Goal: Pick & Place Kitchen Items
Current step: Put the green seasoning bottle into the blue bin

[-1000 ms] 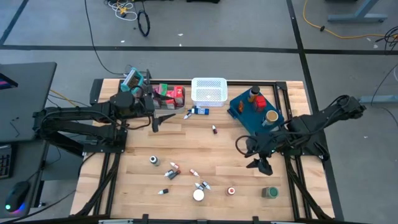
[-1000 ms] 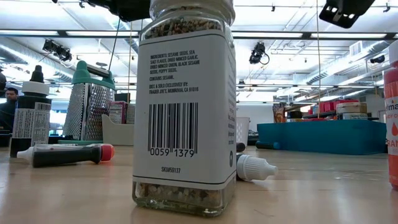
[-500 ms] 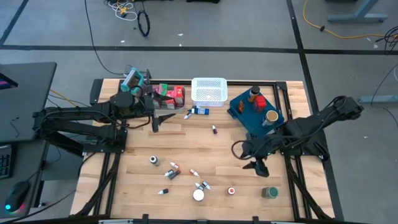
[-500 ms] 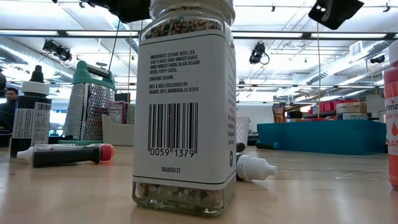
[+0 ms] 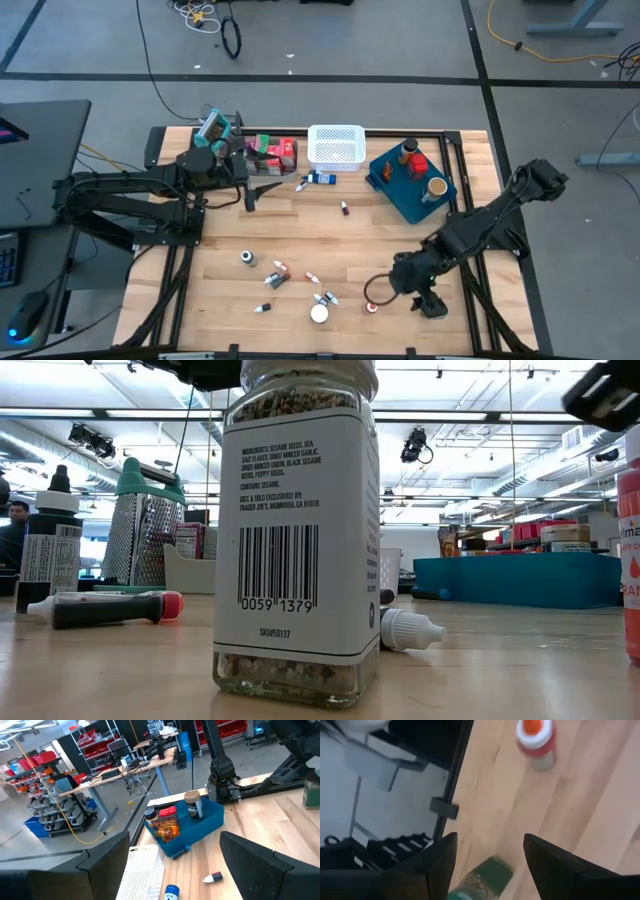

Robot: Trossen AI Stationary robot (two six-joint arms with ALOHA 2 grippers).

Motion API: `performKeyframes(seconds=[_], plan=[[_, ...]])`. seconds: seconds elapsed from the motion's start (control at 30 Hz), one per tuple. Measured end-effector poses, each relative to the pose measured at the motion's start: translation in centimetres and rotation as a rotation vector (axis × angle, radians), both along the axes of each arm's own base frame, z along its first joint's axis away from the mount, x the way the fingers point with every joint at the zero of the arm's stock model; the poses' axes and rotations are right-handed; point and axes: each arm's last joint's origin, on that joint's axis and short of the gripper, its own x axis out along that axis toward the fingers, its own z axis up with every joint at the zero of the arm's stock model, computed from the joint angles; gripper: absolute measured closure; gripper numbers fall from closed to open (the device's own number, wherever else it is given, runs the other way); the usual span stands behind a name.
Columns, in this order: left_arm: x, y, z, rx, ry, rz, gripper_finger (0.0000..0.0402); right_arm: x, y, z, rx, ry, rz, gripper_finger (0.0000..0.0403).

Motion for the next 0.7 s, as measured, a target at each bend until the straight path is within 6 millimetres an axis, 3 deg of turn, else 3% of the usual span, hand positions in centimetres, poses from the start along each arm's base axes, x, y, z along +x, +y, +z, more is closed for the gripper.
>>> performKeyframes(seconds=[0.33, 0.7], plan=[[0.0, 0.0, -0.1, -0.053, -0.003, 0.003, 0.0085, -2.6, 1.1, -0.7, -0.09, 0.21, -0.03, 0.0166], [0.0, 0.0, -0.1, -0.051, -0.004, 0.003, 0.0085, -5.2, 3.5, -0.8, -0.184, 0.124, 0.125, 0.0166]])
